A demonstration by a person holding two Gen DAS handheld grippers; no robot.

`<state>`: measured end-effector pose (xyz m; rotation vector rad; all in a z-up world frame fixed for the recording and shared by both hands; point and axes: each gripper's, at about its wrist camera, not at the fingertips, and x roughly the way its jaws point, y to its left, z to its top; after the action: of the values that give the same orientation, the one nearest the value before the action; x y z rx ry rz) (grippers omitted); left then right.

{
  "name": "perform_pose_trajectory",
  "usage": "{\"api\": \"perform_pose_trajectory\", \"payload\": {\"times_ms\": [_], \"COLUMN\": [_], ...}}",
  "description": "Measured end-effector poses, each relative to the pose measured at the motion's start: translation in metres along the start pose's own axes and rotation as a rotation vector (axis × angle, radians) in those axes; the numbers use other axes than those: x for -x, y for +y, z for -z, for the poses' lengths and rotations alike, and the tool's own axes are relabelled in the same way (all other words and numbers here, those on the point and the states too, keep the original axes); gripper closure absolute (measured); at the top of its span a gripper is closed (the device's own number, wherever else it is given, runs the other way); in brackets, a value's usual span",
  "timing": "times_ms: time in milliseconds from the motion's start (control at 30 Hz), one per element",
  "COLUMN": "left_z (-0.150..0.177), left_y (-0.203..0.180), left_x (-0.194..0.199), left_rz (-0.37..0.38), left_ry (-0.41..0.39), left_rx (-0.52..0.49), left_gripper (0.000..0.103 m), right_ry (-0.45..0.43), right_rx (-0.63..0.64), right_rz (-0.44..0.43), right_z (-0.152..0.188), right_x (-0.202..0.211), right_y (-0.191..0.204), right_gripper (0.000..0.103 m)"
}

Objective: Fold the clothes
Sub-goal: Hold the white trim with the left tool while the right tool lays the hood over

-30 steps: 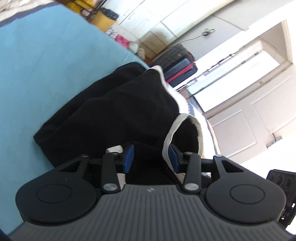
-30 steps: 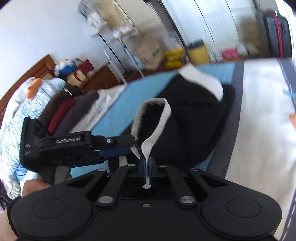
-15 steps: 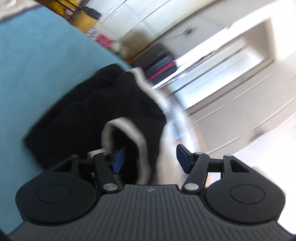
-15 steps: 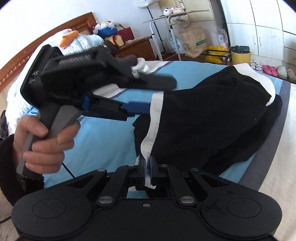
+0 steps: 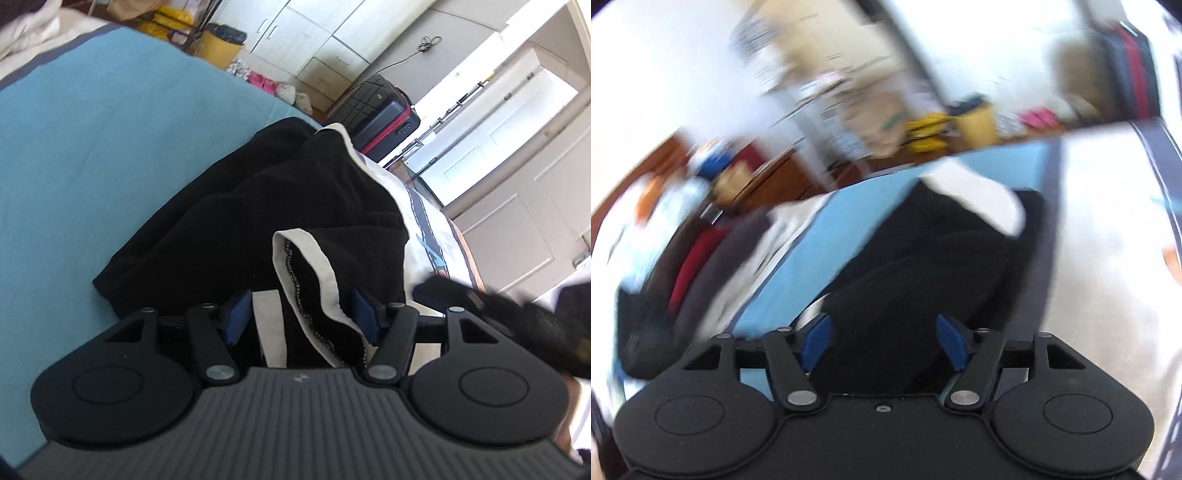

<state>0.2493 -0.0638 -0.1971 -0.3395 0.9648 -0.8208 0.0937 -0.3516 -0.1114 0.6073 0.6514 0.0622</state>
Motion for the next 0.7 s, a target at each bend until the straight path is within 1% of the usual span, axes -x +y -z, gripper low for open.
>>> {"api": "perform_pose_trajectory", "payload": {"times_ms": [67, 133, 167, 200, 233, 267, 300, 333, 367, 433, 500, 567, 600, 633, 667, 700], "left_z": [0.001, 0.001, 0.002, 0.004, 0.006, 0.007, 0.007, 0.008, 0.009, 0.012, 0.013, 0.017, 0.016, 0.016, 0.015, 0.015], "left_y": [-0.002, -0.007, -0.010, -0.013, -0.015, -0.016, -0.018, -0.020, -0.020, -0.018, -0.012, -0.003, -0.002, -0.001, 0.000, 0.002], "left_x": [0.004, 0.005, 0.006, 0.009, 0.015, 0.018, 0.022, 0.026, 0.030, 0.035, 0.026, 0.018, 0.017, 0.015, 0.013, 0.012], "left_rz": [0.004, -0.015, -0.027, -0.037, -0.038, -0.029, -0.019, -0.010, -0.001, 0.008, -0.016, -0.038, -0.044, -0.049, -0.054, -0.054], "left_ry": [-0.014, -0.022, -0.022, -0.023, -0.031, -0.045, -0.060, -0.074, -0.089, -0.110, -0.061, -0.014, 0.002, 0.019, 0.036, 0.047], "left_rx": [-0.027, -0.070, -0.094, -0.115, -0.127, -0.131, -0.136, -0.140, -0.142, -0.135, -0.101, -0.054, -0.047, -0.039, -0.032, -0.021], "left_gripper": [0.044, 0.044, 0.044, 0.044, 0.044, 0.044, 0.044, 0.044, 0.040, 0.036, 0.036, 0.036, 0.036, 0.036, 0.036, 0.036], "right_ry": [-0.003, -0.002, -0.027, -0.065, -0.101, -0.139, -0.176, -0.214, -0.249, -0.218, -0.187, -0.156, -0.140, -0.125, -0.109, -0.093], "right_rx": [-0.124, -0.233, -0.245, -0.220, -0.161, -0.068, 0.026, 0.119, 0.208, 0.197, 0.185, 0.173, 0.168, 0.162, 0.156, 0.150], "right_rz": [0.004, -0.009, -0.030, -0.050, -0.061, -0.058, -0.054, -0.050, -0.045, -0.008, 0.028, 0.065, 0.083, 0.102, 0.120, 0.138], "right_z": [-0.003, -0.004, -0.001, 0.002, 0.003, 0.000, -0.002, -0.004, -0.007, -0.009, -0.010, -0.012, -0.013, -0.014, -0.015, -0.016], "right_x": [-0.018, -0.035, -0.038, -0.039, -0.038, -0.032, -0.026, -0.021, -0.015, -0.021, -0.027, -0.033, -0.036, -0.040, -0.043, -0.046], "right_y": [-0.026, -0.050, -0.056, -0.055, -0.049, -0.036, -0.023, -0.010, 0.002, -0.004, -0.011, -0.018, -0.021, -0.024, -0.028, -0.031], "right_gripper": [0.031, 0.031, 0.033, 0.050, 0.078, 0.084, 0.089, 0.090, 0.091, 0.093, 0.093, 0.090, 0.087, 0.080, 0.078, 0.072]}}
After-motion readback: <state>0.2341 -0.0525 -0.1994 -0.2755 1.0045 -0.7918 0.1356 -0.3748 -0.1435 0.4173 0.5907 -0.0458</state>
